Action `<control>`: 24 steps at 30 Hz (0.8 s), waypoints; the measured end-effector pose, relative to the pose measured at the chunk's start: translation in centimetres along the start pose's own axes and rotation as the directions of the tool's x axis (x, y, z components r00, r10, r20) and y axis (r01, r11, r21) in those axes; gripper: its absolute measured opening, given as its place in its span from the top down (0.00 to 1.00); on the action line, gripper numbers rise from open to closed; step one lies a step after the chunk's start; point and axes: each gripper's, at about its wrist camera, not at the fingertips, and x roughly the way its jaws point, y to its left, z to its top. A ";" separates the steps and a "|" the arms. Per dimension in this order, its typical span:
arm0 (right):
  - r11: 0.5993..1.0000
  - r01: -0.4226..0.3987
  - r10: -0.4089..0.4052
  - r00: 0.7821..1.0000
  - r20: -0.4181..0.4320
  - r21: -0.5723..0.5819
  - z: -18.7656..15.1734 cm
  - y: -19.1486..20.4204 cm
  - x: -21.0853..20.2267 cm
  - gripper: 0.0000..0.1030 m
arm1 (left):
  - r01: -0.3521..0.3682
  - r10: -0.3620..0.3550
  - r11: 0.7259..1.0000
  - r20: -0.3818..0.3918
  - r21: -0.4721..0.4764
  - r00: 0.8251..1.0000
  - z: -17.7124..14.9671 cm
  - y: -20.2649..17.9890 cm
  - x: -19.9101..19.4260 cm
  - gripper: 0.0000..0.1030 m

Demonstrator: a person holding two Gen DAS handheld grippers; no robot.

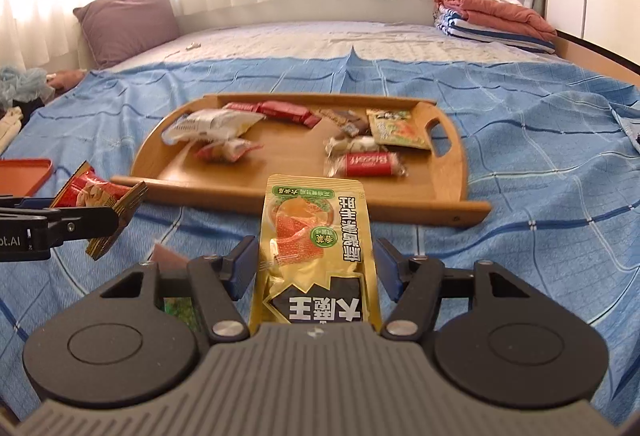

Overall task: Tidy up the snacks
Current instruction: 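Carry both snacks onto the bamboo tray and open both tools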

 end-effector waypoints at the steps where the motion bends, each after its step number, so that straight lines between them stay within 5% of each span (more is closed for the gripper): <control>1: 1.000 0.003 -0.003 1.000 0.005 0.004 0.4 -0.2 -0.1 0.37 | -0.002 0.002 1.000 0.004 -0.002 1.000 0.4 0.0 0.1 0.37; 24: 0.996 0.068 -0.070 0.997 0.033 0.052 7.9 -3.8 3.7 0.37 | -0.027 0.027 0.999 0.009 -0.032 1.000 7.7 0.6 6.0 0.37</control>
